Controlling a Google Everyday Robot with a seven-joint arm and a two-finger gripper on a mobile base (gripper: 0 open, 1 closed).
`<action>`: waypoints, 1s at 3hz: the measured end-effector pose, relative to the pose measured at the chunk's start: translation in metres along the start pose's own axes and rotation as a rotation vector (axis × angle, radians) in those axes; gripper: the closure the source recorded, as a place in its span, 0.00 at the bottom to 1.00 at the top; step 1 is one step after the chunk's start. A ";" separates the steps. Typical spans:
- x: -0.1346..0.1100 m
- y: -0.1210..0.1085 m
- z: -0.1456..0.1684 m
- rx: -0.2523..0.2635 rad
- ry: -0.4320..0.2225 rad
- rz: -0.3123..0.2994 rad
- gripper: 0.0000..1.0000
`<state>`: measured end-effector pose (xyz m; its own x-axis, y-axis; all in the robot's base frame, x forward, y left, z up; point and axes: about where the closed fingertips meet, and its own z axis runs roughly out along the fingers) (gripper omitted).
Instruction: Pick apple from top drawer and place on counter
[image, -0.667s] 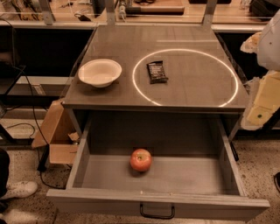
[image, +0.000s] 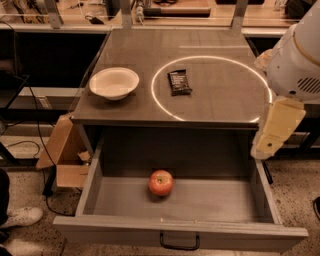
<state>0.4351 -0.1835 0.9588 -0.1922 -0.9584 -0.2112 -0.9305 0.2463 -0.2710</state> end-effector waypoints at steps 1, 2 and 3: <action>-0.032 0.016 0.032 -0.061 -0.042 -0.018 0.00; -0.032 0.016 0.032 -0.062 -0.042 -0.017 0.00; -0.037 0.031 0.052 -0.085 -0.037 -0.066 0.00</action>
Offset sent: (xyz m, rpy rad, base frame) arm 0.0016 0.0540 -0.0450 0.0748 0.0886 0.0466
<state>0.4299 -0.1333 0.9094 -0.1193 -0.9658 -0.2300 -0.9642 0.1680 -0.2054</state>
